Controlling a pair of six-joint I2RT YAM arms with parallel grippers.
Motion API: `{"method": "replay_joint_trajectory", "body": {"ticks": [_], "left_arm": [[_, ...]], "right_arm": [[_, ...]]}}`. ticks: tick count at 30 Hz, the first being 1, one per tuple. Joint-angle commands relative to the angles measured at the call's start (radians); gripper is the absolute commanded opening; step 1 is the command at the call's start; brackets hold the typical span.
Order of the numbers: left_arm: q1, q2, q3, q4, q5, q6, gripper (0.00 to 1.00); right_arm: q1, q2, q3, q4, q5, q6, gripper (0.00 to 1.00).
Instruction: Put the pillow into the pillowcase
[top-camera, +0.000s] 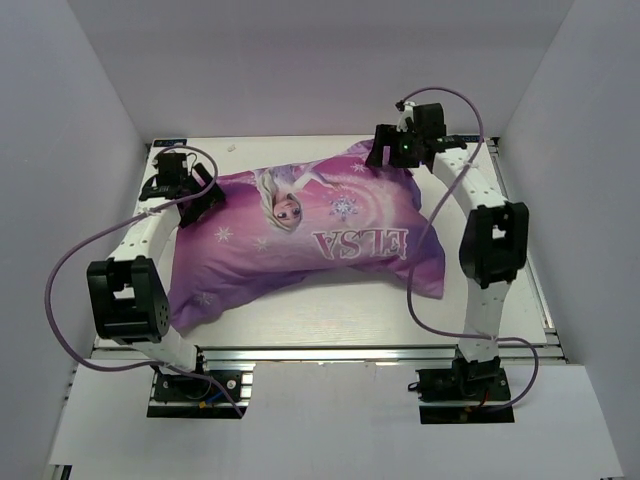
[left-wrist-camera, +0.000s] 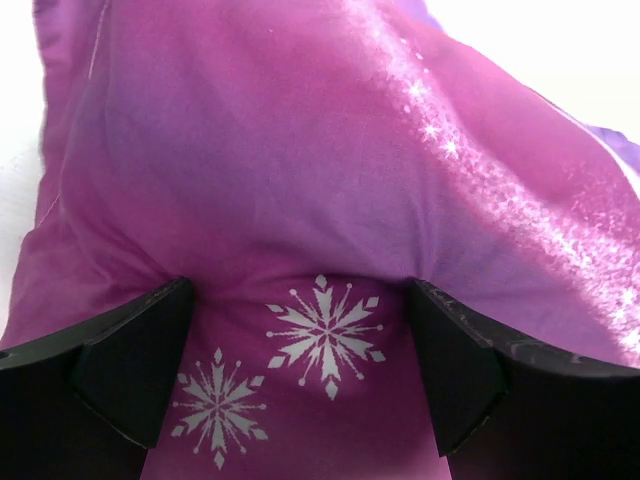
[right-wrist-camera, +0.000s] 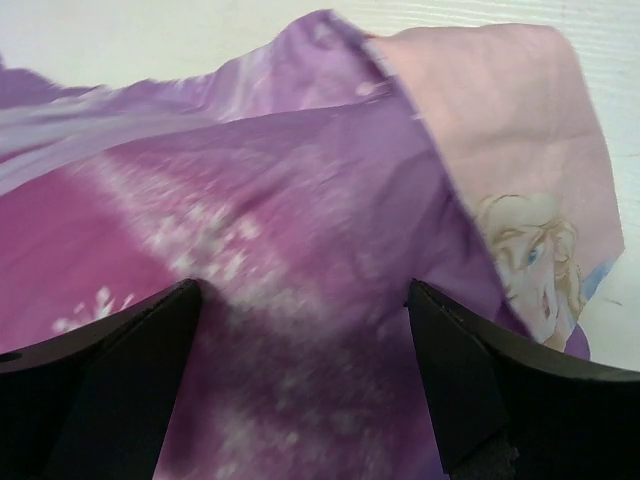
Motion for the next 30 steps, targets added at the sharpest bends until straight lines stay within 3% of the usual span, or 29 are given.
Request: {"method": "replay_joint_trajectory", "body": {"ticks": [1, 6, 8, 11, 13, 15, 19, 24, 30], "left_arm": [[0.0, 0.03, 0.002, -0.035, -0.03, 0.023, 0.98], [0.0, 0.085, 0.014, -0.075, -0.093, 0.044, 0.98], [-0.001, 0.099, 0.022, -0.08, -0.096, 0.047, 0.98], [-0.001, 0.103, 0.031, -0.081, -0.093, 0.052, 0.98], [-0.001, 0.094, 0.043, -0.084, -0.101, 0.056, 0.98], [-0.001, 0.068, 0.055, -0.092, -0.119, 0.061, 0.98], [-0.001, 0.002, 0.103, -0.104, -0.146, 0.073, 0.98], [-0.001, -0.079, 0.241, -0.155, -0.207, 0.067, 0.98], [-0.001, -0.271, 0.287, -0.244, -0.283, 0.027, 0.98]], "right_arm": [[0.001, 0.091, 0.085, 0.095, 0.099, 0.139, 0.89], [0.0, 0.234, 0.175, 0.23, 0.204, 0.207, 0.89], [-0.008, 0.335, 0.281, 0.317, 0.334, 0.253, 0.89], [-0.035, 0.476, 0.534, 0.374, 0.406, 0.287, 0.89], [-0.054, 0.48, 0.557, 0.461, 0.47, 0.288, 0.89], [-0.074, 0.388, 0.473, 0.57, 0.535, 0.256, 0.89], [-0.109, 0.228, 0.404, 0.474, 0.471, 0.154, 0.89], [-0.112, -0.179, 0.035, 0.347, 0.319, -0.009, 0.89], [-0.111, -0.599, -0.397, 0.161, 0.262, 0.037, 0.89]]}}
